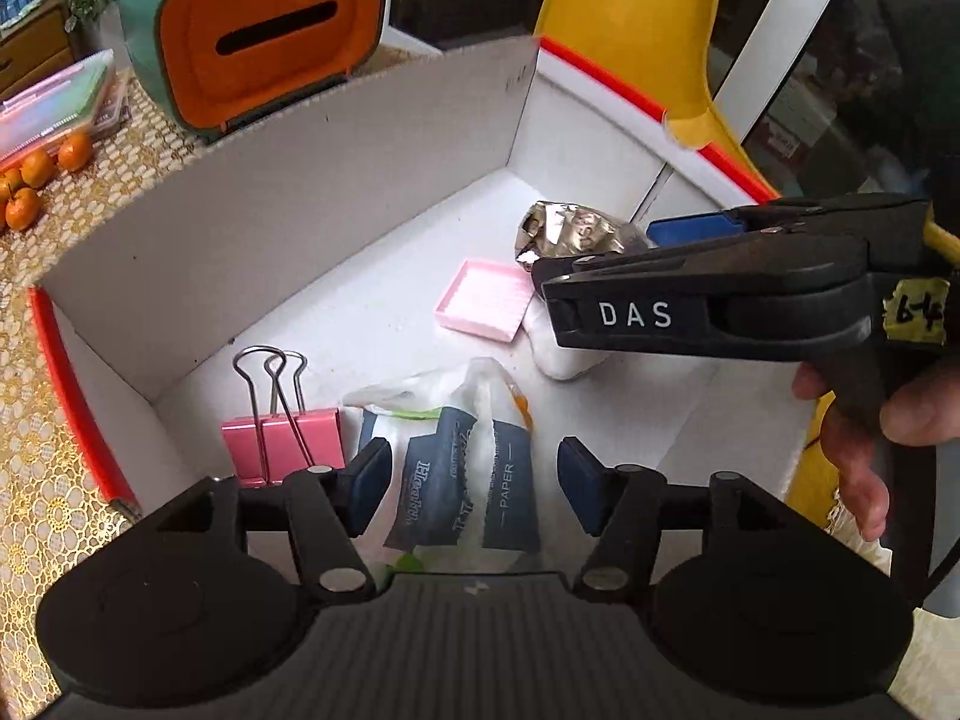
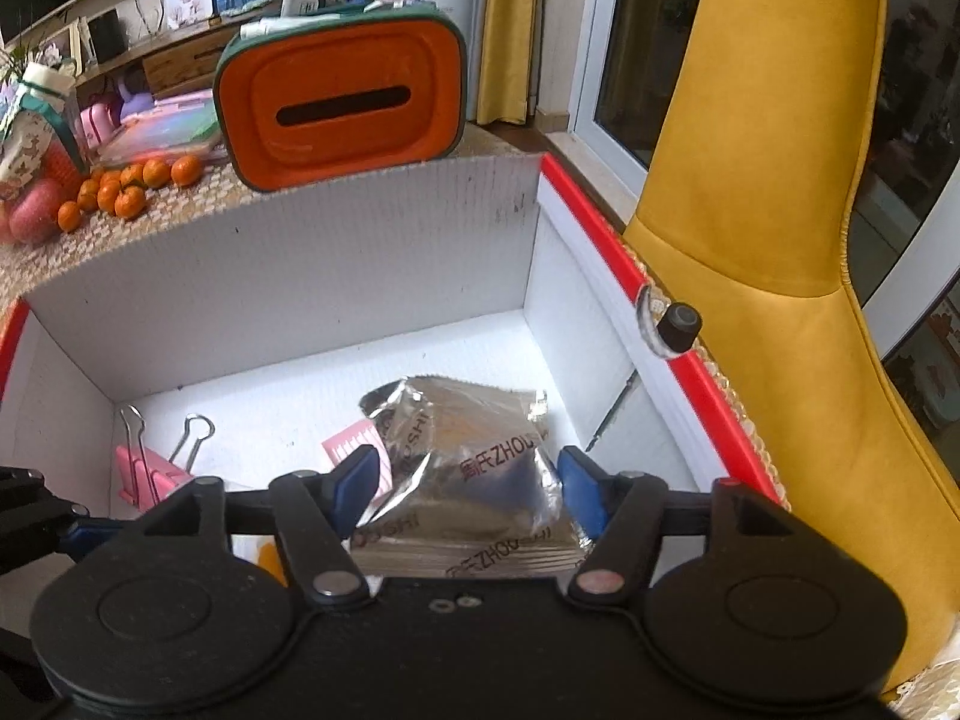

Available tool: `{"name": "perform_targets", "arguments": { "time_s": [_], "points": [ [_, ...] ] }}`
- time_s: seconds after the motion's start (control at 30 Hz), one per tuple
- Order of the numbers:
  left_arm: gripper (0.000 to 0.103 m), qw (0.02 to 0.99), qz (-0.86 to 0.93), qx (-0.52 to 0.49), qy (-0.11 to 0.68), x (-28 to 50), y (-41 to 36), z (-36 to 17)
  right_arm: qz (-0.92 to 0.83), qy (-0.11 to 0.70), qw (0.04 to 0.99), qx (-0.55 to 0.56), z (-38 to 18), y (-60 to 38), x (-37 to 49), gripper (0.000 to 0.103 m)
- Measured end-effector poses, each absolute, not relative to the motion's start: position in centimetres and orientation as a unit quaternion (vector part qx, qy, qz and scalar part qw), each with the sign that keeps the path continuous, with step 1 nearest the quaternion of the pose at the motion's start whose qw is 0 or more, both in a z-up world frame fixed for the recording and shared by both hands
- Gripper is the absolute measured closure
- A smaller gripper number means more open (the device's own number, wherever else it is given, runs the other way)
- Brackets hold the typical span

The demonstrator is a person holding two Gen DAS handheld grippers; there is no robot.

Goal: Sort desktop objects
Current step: 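Open both grippers to drop the packet and tissue pack into the box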

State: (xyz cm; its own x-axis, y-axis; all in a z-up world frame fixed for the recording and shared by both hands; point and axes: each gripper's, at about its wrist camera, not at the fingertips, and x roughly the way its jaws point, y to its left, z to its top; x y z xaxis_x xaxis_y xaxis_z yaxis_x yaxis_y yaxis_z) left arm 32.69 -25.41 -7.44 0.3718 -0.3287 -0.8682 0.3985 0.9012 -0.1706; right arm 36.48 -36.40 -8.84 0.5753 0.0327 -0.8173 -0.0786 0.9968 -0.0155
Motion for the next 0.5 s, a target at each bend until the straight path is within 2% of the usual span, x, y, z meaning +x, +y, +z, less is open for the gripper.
{"name": "perform_targets", "arguments": {
  "time_s": [0.17, 0.5],
  "points": [
    [0.041, 0.837, -0.224, 0.019, 0.498, 31.8, -24.9, -6.0, 0.038, 0.45, 0.892, -0.008, -7.7, -36.7, 35.8, 0.029],
    [0.041, 0.856, -0.224, -0.006, 0.466, 28.7, -22.4, -2.9, 0.058, 0.426, 0.903, 0.008, -4.7, -36.6, 33.2, 0.029]
  ]
}}
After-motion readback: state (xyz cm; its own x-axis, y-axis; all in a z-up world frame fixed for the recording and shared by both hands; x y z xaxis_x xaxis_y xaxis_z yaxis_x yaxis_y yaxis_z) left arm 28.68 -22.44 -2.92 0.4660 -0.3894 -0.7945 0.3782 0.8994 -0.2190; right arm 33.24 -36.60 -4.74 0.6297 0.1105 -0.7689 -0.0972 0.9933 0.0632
